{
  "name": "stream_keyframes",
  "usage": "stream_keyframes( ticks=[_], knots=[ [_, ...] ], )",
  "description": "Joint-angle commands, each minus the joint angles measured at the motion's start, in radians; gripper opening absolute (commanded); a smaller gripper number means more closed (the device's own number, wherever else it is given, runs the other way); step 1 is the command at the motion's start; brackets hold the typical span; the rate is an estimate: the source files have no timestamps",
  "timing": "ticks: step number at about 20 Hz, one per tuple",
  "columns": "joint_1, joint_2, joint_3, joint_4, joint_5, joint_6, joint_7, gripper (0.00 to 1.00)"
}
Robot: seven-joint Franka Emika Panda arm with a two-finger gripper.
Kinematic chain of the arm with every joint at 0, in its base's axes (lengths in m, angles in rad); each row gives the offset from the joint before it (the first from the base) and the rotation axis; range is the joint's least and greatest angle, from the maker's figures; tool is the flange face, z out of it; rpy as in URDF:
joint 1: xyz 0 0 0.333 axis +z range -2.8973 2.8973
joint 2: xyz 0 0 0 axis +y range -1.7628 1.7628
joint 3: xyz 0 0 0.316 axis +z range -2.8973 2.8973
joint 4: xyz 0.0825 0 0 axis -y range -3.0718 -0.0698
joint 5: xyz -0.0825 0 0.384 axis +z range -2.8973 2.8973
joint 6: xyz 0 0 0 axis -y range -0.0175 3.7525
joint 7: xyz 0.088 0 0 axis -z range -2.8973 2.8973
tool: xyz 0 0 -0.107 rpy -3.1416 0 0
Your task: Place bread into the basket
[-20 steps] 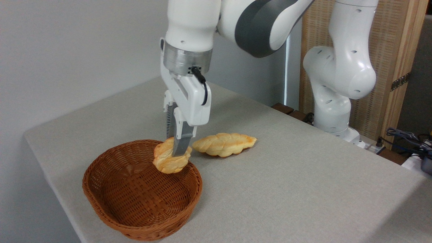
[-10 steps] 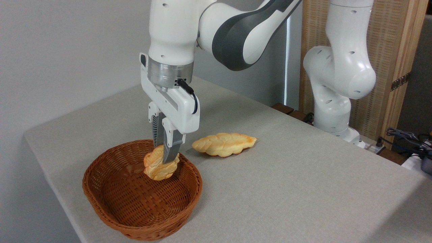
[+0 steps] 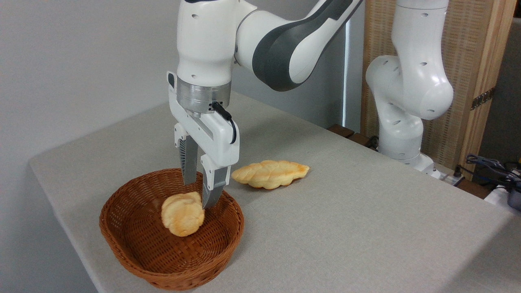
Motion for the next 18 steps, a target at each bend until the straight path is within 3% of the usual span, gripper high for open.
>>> stream_keyframes(
  ticks=[1, 12, 15, 18],
  knots=[
    [0.001, -0.001, 0.001, 0.011, -0.009, 0.007, -0.011, 1.00],
    [0.008, -0.076, 0.011, 0.013, -0.004, -0.010, -0.057, 1.00],
    [0.007, -0.099, 0.000, 0.057, 0.078, -0.106, -0.146, 1.00],
    [0.001, -0.105, -0.002, 0.072, 0.147, -0.209, -0.160, 1.00]
  ],
)
